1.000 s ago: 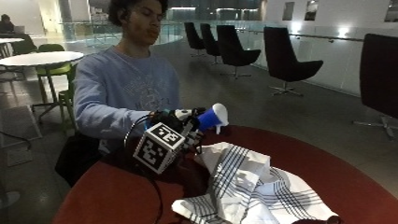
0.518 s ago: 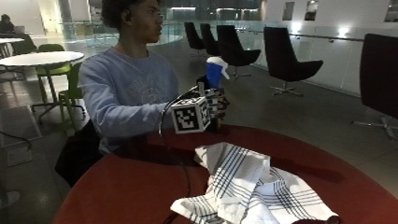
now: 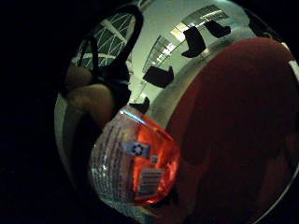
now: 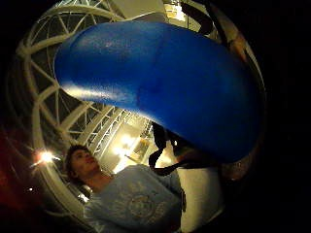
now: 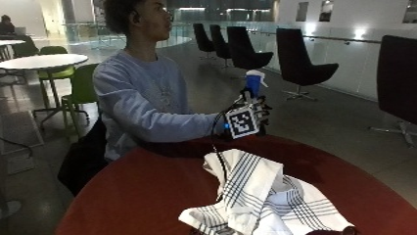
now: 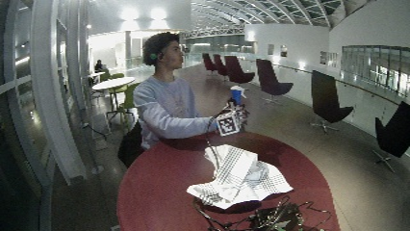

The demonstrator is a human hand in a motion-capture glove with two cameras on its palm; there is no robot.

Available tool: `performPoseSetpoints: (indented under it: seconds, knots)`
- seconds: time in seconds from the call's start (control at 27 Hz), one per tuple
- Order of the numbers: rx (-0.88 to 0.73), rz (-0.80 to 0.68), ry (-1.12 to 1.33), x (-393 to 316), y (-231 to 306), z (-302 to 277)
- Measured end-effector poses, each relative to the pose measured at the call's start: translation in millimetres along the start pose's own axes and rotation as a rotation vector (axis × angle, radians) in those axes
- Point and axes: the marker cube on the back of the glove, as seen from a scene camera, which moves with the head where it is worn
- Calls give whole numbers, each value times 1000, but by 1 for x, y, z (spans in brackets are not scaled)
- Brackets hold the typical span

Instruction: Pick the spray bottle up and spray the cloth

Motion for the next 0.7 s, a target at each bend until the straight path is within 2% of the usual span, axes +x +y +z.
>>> performPoseSetpoints:
  seconds: [0.22, 0.37, 0.7]
  knots:
    - [10, 10, 38, 19, -3, 11]
    - [-49, 20, 94, 32, 9, 7]
    - [41, 24, 57, 34, 9, 7]
